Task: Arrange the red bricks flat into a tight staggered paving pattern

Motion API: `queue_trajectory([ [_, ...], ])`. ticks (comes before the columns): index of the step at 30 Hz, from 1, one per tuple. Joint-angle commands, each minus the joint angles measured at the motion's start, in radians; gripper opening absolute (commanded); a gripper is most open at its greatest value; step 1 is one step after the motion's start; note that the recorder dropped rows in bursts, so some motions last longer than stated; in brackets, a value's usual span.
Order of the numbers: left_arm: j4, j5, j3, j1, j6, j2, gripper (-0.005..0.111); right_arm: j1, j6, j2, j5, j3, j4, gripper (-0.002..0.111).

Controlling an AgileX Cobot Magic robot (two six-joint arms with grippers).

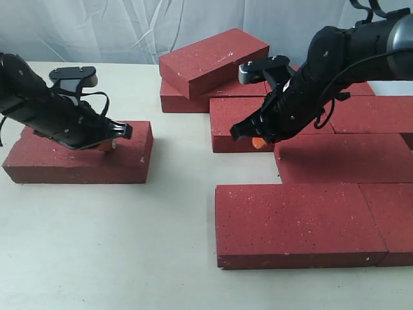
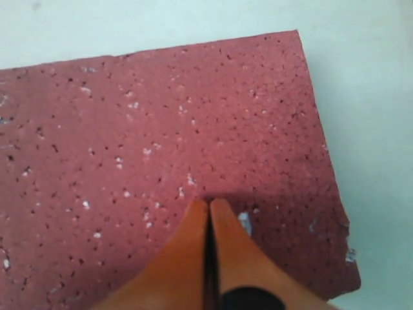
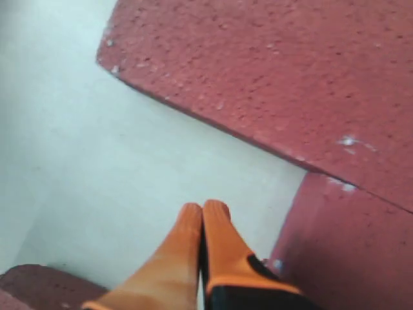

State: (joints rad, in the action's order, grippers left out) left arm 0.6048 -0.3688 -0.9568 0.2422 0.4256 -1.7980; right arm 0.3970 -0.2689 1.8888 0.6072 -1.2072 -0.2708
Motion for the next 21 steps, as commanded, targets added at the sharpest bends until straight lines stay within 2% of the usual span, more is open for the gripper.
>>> queue_trajectory([
  [1, 0.078, 0.002, 0.054, 0.069, 0.000, 0.018, 0.000, 0.046, -0.011, -0.010, 0.026, 0.005, -0.005, -0.001],
  [6, 0.117, 0.053, 0.105, 0.154, 0.000, 0.018, 0.000, 0.080, -0.011, -0.010, 0.056, 0.005, -0.016, -0.001],
  [14, 0.161, 0.118, 0.124, 0.284, 0.000, 0.018, 0.000, 0.083, -0.011, -0.010, 0.074, 0.005, -0.047, -0.001],
  [21, 0.202, 0.164, 0.124, 0.351, 0.002, 0.018, 0.000, 0.083, -0.011, -0.010, 0.065, 0.005, -0.053, -0.001],
])
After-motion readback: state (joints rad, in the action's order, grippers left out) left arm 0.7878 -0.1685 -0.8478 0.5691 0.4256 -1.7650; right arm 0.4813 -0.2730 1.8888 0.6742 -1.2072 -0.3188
